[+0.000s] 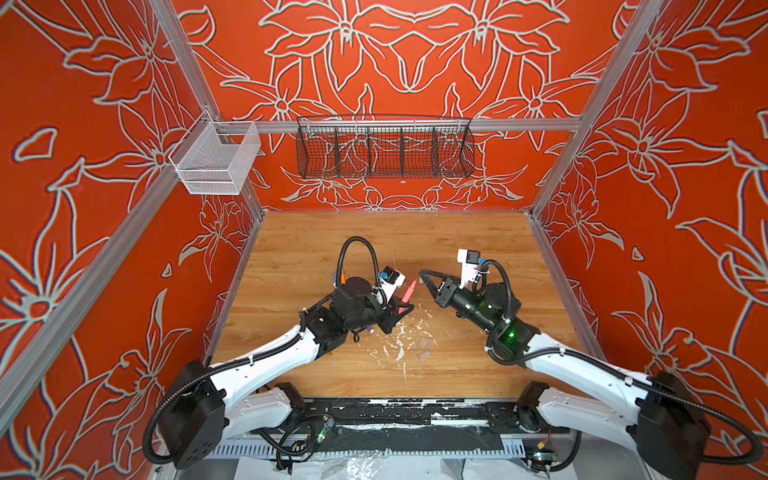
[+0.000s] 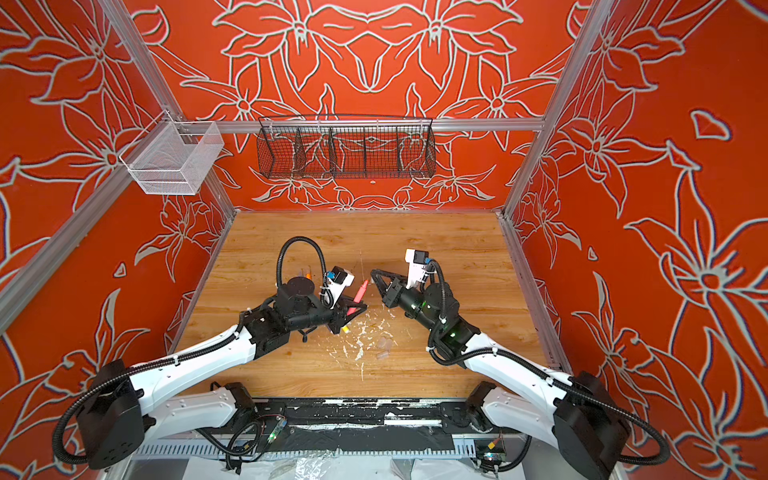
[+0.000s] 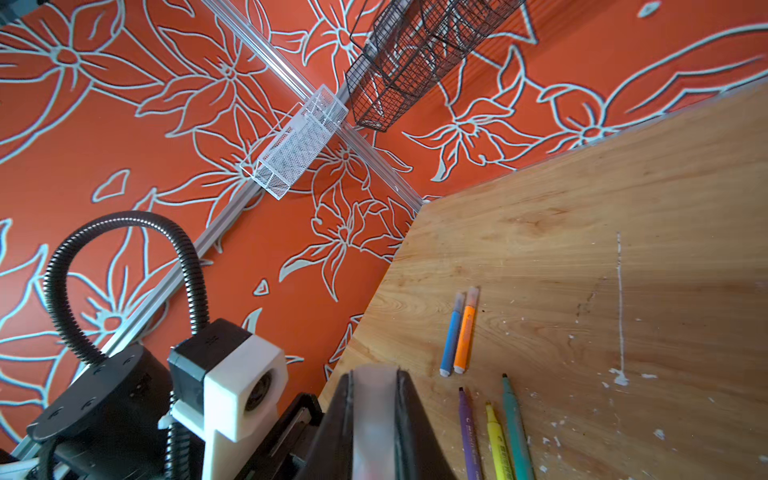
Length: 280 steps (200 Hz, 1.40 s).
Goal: Insert the pens into the pen caps
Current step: 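Lift the white cap with the right gripper toward the pink marker tip, then lower the white cap onto the pink marker tip held by the left gripper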
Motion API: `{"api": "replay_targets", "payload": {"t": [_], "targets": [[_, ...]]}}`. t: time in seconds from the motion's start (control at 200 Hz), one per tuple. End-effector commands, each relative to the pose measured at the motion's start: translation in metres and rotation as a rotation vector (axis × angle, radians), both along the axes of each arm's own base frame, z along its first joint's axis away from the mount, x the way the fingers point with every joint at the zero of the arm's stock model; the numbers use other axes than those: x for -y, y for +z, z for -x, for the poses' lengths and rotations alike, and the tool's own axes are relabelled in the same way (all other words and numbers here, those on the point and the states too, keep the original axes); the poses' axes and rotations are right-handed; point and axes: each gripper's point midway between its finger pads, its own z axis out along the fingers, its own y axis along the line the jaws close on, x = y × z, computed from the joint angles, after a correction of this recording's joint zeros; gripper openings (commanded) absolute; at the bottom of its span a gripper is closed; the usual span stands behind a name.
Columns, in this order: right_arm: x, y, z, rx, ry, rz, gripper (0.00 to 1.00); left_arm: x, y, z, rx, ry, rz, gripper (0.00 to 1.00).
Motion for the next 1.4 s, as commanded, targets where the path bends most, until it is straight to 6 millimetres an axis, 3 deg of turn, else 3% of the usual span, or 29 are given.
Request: {"api": "replay_targets", "payload": {"t": [0.0,0.595,1.046,1.396], "targets": [[0.005,0.025,0.002,0.071,-0.017,-0.089,0.0,0.007,0.015,0.001,0.049,-0.03,0.033,0.0],[-0.017,0.018,-0.004,0.058,0.051,-0.104,0.0,0.004,0.018,0.0,0.057,-0.011,0.033,0.0],[-0.005,0.037,0.005,0.111,0.028,-0.129,0.0,0.005,0.02,0.004,0.061,-0.029,0.042,0.0],[-0.013,0.024,0.003,0.076,0.043,-0.124,0.0,0.002,0.023,0.004,0.077,-0.015,0.047,0.0]]}}
